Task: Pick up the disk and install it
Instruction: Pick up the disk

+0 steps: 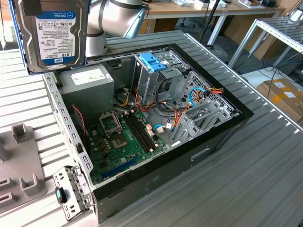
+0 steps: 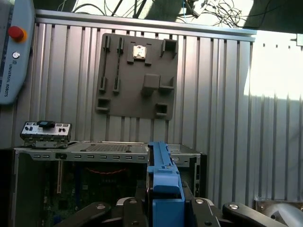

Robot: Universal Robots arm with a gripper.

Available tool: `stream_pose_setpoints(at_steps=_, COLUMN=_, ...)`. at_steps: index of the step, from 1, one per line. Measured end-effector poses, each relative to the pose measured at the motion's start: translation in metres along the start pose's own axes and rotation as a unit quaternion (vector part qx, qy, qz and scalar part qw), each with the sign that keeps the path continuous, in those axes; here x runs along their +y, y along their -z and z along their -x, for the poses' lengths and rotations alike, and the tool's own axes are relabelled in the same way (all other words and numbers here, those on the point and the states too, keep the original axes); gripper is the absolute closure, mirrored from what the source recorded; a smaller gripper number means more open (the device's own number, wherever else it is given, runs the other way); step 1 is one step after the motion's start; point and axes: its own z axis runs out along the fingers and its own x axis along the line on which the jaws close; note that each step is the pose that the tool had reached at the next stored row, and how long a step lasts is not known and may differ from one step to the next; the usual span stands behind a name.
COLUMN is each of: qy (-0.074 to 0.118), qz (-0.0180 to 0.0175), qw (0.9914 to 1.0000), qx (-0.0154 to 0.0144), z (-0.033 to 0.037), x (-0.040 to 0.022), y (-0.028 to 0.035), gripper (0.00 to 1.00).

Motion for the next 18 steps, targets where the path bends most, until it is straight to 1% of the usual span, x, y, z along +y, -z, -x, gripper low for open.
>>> stream_pose_setpoints(at_steps=15, qy=0.000, qz=0.0000, qw=1.00000, qx=0.0000, z=-0.0008, x=-0.0191, y=0.0008, gripper=0.63)
stream_pose_setpoints(at_steps=16, qy=0.000, qz=0.0000, qw=1.00000, qx=0.0000, z=-0.0010, x=-0.0216, y=0.0009, gripper=0.63)
stream_pose_setpoints(at_steps=18, qy=0.000, qz=0.0000, qw=1.00000, qx=0.0000, z=-0.0011, x=-0.0239, y=0.0010, gripper=0.63)
